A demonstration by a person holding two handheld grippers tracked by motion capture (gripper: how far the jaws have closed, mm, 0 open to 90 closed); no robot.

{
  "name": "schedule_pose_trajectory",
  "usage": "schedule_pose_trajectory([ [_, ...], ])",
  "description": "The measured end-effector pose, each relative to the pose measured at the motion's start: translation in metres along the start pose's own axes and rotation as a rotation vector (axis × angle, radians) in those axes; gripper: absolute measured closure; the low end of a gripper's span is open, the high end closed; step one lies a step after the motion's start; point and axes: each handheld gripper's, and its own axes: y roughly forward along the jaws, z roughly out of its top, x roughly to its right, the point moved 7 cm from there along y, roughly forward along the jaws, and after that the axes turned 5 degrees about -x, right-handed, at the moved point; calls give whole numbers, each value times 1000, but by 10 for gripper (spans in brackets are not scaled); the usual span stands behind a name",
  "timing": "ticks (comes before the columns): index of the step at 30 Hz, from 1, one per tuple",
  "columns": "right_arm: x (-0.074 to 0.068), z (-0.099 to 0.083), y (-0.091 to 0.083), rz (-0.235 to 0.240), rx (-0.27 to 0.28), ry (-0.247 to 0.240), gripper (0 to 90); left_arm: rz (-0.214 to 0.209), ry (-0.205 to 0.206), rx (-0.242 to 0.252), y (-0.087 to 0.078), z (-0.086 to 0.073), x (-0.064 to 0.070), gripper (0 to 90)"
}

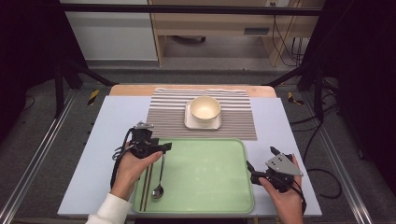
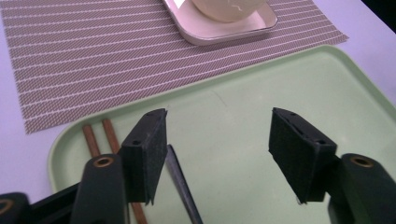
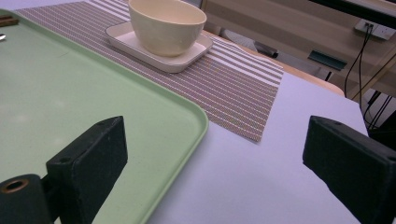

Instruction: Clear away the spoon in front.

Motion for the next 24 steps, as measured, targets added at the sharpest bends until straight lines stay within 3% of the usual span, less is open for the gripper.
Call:
schedule_pose_trajectory([
  [15,1,0,0,16,9,21,64,11,51,59,21,30,22,181],
  [24,1,2,0,25,18,21,65,5,80,82,31,47,34,136],
])
